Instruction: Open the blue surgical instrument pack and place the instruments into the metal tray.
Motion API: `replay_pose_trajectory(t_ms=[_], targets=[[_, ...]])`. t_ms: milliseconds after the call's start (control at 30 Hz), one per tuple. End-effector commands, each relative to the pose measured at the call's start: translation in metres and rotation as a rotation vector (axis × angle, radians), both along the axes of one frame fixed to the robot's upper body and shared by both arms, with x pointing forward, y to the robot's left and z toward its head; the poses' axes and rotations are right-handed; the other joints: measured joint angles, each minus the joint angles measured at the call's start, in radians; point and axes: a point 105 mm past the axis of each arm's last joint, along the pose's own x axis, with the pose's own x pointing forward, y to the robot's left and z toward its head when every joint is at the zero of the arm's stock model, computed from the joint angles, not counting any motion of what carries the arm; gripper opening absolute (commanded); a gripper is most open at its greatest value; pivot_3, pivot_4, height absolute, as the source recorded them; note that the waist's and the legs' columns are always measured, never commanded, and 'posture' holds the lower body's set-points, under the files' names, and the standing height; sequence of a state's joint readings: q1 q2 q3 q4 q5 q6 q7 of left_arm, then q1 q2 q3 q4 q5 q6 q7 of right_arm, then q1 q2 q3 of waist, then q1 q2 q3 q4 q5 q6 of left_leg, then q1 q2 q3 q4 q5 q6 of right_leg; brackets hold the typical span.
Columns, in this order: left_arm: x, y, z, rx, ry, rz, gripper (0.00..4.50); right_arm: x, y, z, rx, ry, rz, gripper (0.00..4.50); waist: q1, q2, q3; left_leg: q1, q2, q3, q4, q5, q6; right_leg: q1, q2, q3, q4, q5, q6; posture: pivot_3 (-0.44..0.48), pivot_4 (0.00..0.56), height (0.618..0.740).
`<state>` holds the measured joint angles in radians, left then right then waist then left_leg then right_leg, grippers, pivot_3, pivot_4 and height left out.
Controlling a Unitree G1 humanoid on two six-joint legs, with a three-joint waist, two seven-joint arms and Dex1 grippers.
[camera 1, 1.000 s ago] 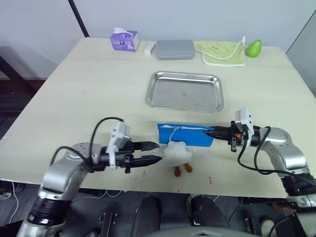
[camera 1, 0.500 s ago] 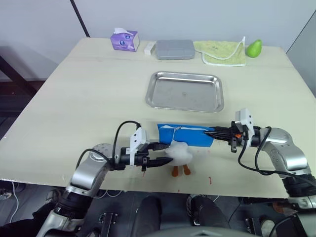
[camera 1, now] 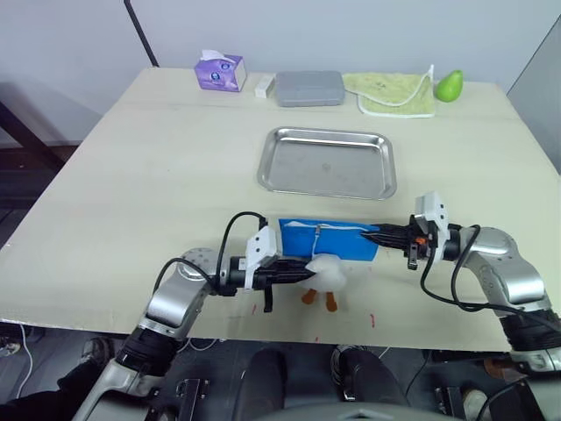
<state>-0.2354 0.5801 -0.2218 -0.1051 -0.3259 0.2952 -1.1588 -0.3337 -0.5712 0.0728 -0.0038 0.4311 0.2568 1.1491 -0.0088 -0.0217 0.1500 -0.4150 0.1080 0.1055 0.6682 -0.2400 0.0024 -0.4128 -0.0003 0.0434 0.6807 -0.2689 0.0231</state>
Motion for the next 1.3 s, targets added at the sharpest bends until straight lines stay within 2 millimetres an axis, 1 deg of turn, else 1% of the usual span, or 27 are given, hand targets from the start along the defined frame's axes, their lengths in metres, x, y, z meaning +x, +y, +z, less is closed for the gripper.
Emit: replay_pose_trajectory(t_ms=[33,100,167,300,367,433,533,667,833,933,1067,1300], targets=[[-0.004,0.008,0.015,-0.052,-0.034,-0.027,0.07,-0.002,0.001,0.003,-0.01,-0.022,0.006,0.0,-0.001,0.0,0.0,0.0,0.0,0.0,0.0,0.0,0.0,0.0,0.0,0.0,0.0,0.0,0.0,0.0,0.15,0.74],[-0.006,0.012,0.026,-0.091,-0.063,-0.049,0.07,-0.001,0.0,0.003,-0.01,-0.024,0.002,0.0,-0.001,0.0,0.0,0.0,0.0,0.0,0.0,0.0,0.0,0.0,0.0,0.0,0.0,0.0,0.0,0.0,0.15,0.74],[-0.004,0.023,0.043,-0.152,-0.081,-0.042,0.07,-0.001,-0.001,0.002,-0.011,-0.024,-0.001,0.0,-0.001,0.0,0.0,0.0,0.0,0.0,0.0,0.0,0.0,0.0,0.0,0.0,0.0,0.0,0.0,0.0,0.15,0.74],[0.0,0.044,0.07,-0.233,-0.103,-0.027,0.07,-0.001,-0.004,0.001,-0.016,-0.022,-0.003,0.0,-0.002,0.0,0.0,0.0,0.0,0.0,0.0,0.0,0.0,0.0,0.0,-0.001,0.0,0.0,0.0,0.0,0.15,0.74],[0.006,0.06,0.081,-0.227,-0.096,0.008,0.07,0.0,-0.006,0.0,-0.02,-0.018,-0.003,0.0,-0.002,0.0,0.0,0.0,0.0,0.0,0.0,0.0,0.0,0.0,0.0,-0.001,0.0,0.0,0.0,0.0,0.15,0.74],[0.011,0.073,0.086,-0.209,-0.093,0.04,0.07,0.0,-0.007,0.0,-0.023,-0.016,-0.002,0.0,-0.002,0.0,0.0,0.0,0.0,0.0,0.0,0.0,0.0,0.0,0.0,-0.001,0.0,0.0,0.0,0.0,0.15,0.74],[0.017,0.089,0.084,-0.178,-0.084,0.088,0.07,-0.001,-0.008,-0.002,-0.027,-0.01,0.0,0.0,-0.002,0.0,0.0,0.0,0.0,0.0,0.0,0.0,0.0,0.0,0.0,-0.001,0.0,0.0,0.0,0.0,0.15,0.74],[0.021,0.111,0.074,-0.131,-0.067,0.151,0.07,-0.001,-0.01,-0.004,-0.028,-0.002,0.0,0.0,-0.002,0.0,0.0,0.0,0.0,0.0,0.0,0.0,0.0,0.0,0.0,-0.001,0.0,0.0,0.0,0.0,0.15,0.74],[0.018,0.128,0.059,-0.05,-0.041,0.185,0.07,-0.001,-0.011,-0.006,-0.028,0.004,-0.002,0.0,-0.001,0.0,0.0,0.0,0.0,0.0,0.0,0.0,0.0,0.0,0.0,-0.001,-0.001,0.0,0.0,0.0,0.15,0.74],[0.016,0.132,0.053,-0.019,-0.038,0.195,0.07,0.0,-0.012,-0.005,-0.025,0.006,-0.003,0.0,0.0,0.0,0.0,0.0,0.0,0.0,0.0,0.0,0.0,0.0,-0.001,-0.001,-0.001,0.0,0.0,0.0,0.15,0.74],[0.014,0.13,0.051,0.0,-0.048,0.181,0.07,0.0,-0.01,-0.001,0.016,0.015,0.002,0.0,0.0,0.0,0.0,0.0,0.0,0.0,0.0,0.0,0.0,0.0,-0.001,-0.001,0.0,0.0,0.0,0.0,0.15,0.74],[0.014,0.127,0.051,0.022,-0.058,0.174,0.07,-0.008,-0.003,0.024,0.189,0.061,0.063,0.0,-0.001,0.0,0.0,-0.001,0.0,0.0,0.0,0.0,0.0,0.0,-0.001,-0.001,0.0,0.0,0.0,0.0,0.15,0.74]])
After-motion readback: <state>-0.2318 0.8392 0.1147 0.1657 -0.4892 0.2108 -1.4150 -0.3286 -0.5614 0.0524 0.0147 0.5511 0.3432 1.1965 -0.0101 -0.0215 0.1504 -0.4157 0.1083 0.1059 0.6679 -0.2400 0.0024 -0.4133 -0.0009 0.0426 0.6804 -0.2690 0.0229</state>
